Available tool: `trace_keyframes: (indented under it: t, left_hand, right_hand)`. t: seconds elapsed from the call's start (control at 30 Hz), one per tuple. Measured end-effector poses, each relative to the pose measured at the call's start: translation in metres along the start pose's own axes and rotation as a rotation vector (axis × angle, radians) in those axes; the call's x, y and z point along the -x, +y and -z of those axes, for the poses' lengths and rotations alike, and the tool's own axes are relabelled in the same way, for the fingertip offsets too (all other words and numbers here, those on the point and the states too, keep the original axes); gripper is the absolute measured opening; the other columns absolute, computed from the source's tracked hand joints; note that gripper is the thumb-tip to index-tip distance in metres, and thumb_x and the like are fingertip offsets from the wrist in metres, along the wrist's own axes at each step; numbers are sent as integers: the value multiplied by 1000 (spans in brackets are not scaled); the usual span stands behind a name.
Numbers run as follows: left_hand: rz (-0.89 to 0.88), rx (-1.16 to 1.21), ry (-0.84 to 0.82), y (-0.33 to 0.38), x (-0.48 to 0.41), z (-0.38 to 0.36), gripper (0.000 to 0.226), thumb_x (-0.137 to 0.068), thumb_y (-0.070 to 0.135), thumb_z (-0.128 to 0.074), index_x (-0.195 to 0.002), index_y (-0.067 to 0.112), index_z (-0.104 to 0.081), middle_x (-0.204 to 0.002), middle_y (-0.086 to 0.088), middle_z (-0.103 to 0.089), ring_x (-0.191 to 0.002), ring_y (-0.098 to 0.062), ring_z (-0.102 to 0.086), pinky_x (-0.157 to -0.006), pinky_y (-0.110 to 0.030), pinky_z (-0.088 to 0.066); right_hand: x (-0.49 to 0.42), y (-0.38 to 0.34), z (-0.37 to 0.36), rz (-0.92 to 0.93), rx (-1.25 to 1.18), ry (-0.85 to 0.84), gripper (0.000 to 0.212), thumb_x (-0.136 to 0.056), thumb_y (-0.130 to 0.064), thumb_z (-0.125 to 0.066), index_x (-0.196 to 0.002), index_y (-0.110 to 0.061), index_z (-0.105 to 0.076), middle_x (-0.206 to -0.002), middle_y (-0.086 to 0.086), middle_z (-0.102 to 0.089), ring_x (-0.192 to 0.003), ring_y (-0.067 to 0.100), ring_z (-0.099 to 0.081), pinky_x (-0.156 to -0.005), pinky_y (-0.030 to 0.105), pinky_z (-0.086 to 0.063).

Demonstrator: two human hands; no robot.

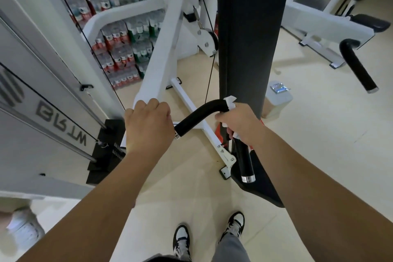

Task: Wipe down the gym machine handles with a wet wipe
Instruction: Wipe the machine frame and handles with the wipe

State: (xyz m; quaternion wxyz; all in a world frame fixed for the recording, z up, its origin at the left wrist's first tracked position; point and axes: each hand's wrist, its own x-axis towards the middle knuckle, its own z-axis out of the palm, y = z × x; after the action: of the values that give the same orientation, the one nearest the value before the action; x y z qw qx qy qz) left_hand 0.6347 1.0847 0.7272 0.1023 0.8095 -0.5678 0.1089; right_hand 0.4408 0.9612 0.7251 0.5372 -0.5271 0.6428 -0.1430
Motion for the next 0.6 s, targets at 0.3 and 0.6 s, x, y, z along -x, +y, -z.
trace_keyframes:
  t: [0.3,0.6]
  left_hand:
    - [15,57,-15,-2,1,2,12,-92,24,-61,-89,19,-72,-83,1,-65,-84,-32,-57,-73,-44,-44]
    - [1,3,-16,1,0,0,14,-94,20,-57,-87,17,-69,-78,0,-60,-78,-30,-53,-68,-40,-34]
  right_hand:
    - [53,84,23,-289,-333,-490,41,-95,-7,-63,-60,-15,-41,-46,0,-28,-35,13,-25,-40,23,-25]
    - [27,46,-7,-132,161,201,8,-87,-4,-63,-92,-6,-57,-70,13,-65,-45,21,-57,-50,33,-54]
